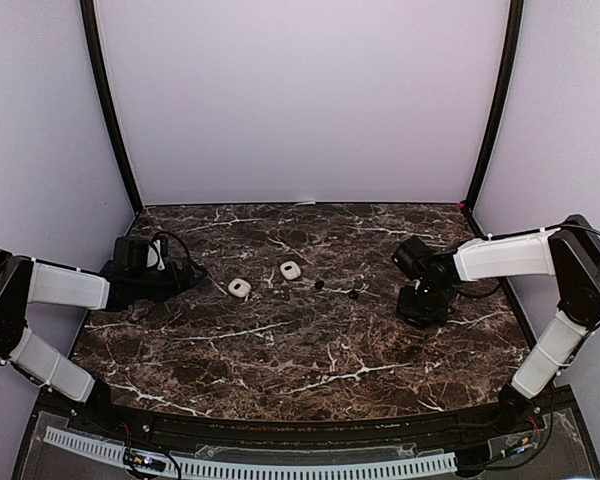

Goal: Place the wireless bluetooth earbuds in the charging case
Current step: Pick up the charging case from the center of the board.

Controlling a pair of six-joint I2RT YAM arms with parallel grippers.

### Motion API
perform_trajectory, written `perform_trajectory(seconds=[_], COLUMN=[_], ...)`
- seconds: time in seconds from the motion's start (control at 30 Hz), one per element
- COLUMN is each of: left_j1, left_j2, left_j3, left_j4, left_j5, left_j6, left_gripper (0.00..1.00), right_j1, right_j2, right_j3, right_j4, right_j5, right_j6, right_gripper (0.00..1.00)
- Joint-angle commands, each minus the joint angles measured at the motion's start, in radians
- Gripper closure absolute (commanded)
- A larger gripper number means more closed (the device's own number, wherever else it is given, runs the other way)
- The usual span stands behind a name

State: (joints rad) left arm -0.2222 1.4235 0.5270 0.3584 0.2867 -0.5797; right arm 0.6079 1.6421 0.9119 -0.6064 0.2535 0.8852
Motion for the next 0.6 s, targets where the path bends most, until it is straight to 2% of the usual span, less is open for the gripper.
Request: perform_trajectory(seconds=[0.0, 0.07, 0.2, 0.4, 0.57], left_j1=[-0.001, -0.001, -0.001, -0.002, -0.001], left_j2=[-0.036, -0.029, -0.049, -0.119, -0.219], left_j3=[0.010, -0.023, -0.057, -0.095, -0.121], left_j4=[-0.002, 0.072, 0.136, 0.160, 0.106], left_j5=[-0.005, 0.059, 0.120, 0.088, -0.036], left_j6=[-0.047, -0.073, -0.059, -0.044, -0.033], left_gripper=[0.01, 0.01, 0.09, 0.09, 0.02], right_j1=[0.026, 0.033, 0.071, 0.222, 0.356], right_j2=[0.012, 0.009, 0.006, 0.005, -0.024], right_j3=[0.026, 0.036, 0.092, 0.214, 0.243], right_j4=[-0.065, -0.066, -0.091, -0.084, 0.062], right_j5=[0.016, 0.022, 0.034, 0.106, 0.147], right_j6=[0.105, 0.115, 0.122, 0.079, -0.064], right_gripper=[0.36, 0.42, 0.43, 0.45, 0.47])
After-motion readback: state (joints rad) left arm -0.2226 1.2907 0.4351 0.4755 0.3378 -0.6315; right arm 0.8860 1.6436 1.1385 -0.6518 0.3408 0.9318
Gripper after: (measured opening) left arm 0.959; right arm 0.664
